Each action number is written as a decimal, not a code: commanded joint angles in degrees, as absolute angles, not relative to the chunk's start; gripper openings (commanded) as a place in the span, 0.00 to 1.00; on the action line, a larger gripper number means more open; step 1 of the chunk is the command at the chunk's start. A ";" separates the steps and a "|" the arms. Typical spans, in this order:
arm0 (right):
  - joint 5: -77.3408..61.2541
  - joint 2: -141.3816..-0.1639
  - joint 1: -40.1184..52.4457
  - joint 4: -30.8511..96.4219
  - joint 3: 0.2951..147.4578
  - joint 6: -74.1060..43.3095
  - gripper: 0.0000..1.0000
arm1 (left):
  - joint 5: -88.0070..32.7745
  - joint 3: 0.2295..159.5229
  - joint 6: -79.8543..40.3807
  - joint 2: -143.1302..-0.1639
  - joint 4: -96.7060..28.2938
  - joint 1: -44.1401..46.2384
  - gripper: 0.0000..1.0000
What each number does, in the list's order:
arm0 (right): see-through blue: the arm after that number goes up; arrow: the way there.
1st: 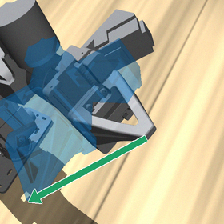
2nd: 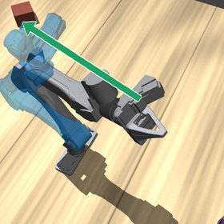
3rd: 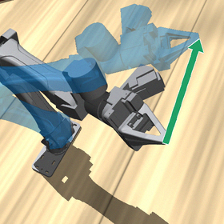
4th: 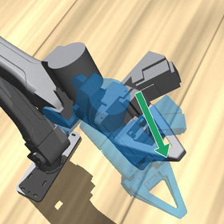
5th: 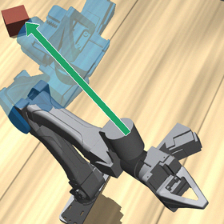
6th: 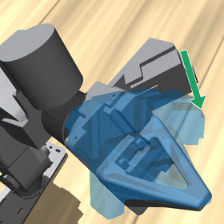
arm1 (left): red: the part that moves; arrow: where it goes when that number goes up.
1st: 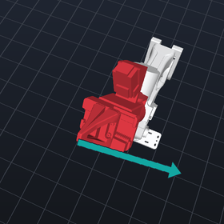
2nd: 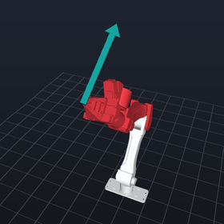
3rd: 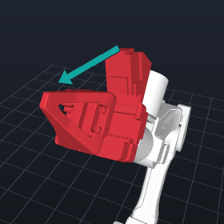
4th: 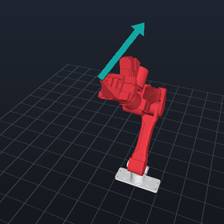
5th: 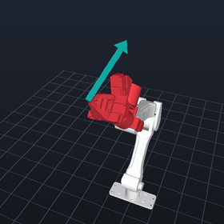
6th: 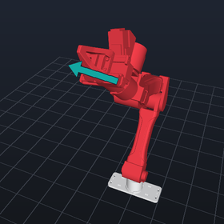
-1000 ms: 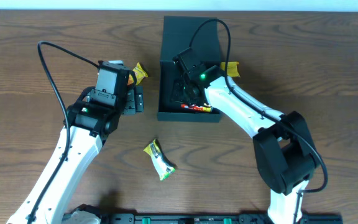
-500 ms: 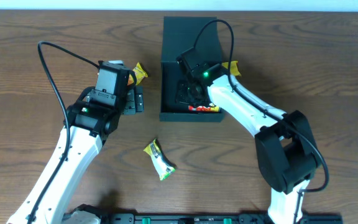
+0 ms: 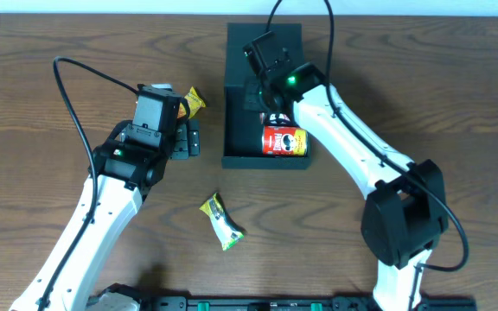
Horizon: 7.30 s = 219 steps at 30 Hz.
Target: Pack container
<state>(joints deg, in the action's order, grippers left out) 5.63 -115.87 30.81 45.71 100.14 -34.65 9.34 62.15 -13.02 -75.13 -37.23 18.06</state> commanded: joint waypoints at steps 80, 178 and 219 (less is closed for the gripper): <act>-2.42 -118.08 -2.15 68.55 101.19 -36.12 0.95 | -12.71 91.55 33.34 -123.98 -35.24 6.02 0.95; -1.54 -118.08 -2.17 68.29 101.19 -34.59 0.99 | 10.17 91.68 -21.41 -105.27 -42.22 27.77 0.34; -1.54 -118.08 -2.17 69.47 101.19 -34.59 0.99 | 10.39 90.87 -28.84 -115.18 -40.07 33.43 0.36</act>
<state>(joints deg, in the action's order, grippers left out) -1.96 -117.97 -2.44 69.36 100.44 -35.31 9.65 90.48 -27.75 -113.71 -40.07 33.17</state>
